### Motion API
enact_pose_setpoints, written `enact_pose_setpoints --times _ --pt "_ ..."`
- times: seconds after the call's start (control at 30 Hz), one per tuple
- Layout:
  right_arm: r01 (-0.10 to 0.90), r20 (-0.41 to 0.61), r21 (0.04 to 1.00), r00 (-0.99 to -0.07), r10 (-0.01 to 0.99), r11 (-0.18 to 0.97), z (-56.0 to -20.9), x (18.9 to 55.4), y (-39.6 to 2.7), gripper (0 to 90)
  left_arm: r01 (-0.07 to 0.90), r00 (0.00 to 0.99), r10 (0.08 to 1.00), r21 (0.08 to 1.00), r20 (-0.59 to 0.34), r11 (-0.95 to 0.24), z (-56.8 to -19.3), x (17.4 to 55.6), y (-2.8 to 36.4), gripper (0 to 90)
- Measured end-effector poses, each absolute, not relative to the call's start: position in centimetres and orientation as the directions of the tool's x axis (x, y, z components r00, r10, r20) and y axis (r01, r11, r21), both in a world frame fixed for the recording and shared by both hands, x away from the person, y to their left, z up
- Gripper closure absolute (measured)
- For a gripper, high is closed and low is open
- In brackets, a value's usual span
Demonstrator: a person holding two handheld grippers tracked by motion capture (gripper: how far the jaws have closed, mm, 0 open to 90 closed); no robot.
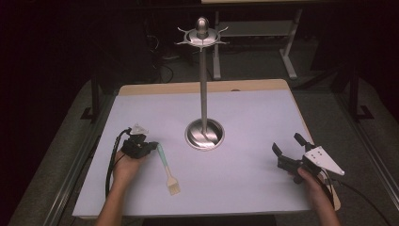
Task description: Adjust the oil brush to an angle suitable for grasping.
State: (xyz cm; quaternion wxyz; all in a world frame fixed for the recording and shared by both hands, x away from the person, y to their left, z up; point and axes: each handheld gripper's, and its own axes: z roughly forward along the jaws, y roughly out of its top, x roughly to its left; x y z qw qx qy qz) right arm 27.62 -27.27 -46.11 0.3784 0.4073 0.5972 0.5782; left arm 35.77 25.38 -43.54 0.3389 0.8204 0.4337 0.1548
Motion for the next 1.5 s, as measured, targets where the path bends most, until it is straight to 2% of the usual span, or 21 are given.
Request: enact_pose_setpoints --times 0.33,0.47,1.5 --pt "0.049 0.012 0.999 -0.382 0.924 0.007 -46.1 27.7 -27.2 10.4 0.605 0.585 0.811 0.678 -0.022 -0.418 -44.0 35.9 24.9 89.7" --pt "0.048 0.013 0.999 -0.382 0.924 0.006 -46.1 27.6 -27.2 10.4 0.611 0.583 0.811 0.684 -0.049 -0.398 -44.0 35.8 24.7 89.7" --pt "0.05 0.007 0.999 -0.384 0.923 0.013 -46.1 27.7 -27.2 10.4 0.538 0.692 0.72 0.708 -0.059 -0.458 -44.4 35.3 19.5 89.8"
